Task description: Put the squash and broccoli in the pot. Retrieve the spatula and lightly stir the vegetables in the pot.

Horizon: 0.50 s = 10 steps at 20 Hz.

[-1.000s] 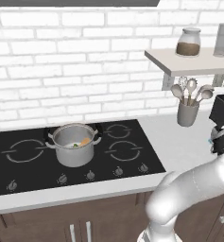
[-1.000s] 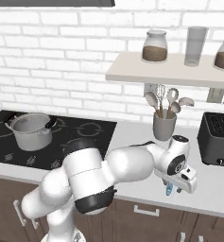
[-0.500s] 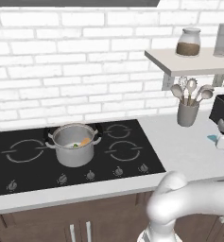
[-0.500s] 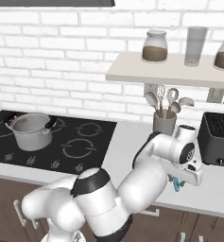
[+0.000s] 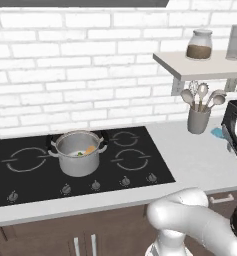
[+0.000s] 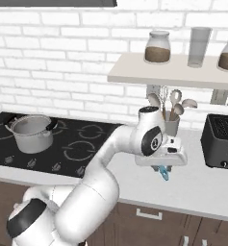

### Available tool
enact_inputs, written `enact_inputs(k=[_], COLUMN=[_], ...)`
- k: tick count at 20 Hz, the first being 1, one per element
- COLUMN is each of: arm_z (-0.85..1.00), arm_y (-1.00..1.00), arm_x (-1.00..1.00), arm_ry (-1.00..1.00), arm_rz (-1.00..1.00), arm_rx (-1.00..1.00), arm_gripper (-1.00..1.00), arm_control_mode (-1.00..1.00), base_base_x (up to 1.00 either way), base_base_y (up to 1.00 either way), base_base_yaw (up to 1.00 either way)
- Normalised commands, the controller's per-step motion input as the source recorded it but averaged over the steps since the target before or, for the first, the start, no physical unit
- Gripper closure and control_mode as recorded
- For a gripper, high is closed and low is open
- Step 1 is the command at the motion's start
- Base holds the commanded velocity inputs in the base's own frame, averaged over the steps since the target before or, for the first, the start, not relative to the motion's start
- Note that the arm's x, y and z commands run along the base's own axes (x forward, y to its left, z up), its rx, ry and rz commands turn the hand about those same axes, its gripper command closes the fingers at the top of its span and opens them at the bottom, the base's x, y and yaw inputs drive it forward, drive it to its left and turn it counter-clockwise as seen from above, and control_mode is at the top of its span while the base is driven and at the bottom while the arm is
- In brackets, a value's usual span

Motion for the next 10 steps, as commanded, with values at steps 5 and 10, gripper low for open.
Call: enact_inputs(k=[5,10], arm_z=[1.00,1.00], arm_y=[1.00,1.00], arm_x=[0.04,0.48], arm_ry=[-0.04,0.07], arm_rz=[0.43,0.40], arm_rx=[-0.21,-0.05], arm_gripper=[1.00,1.00], arm_control_mode=[-1.00,-1.00], base_base_x=[0.00,0.00], base_base_y=[0.00,0.00], base_base_yaw=[0.00,0.00])
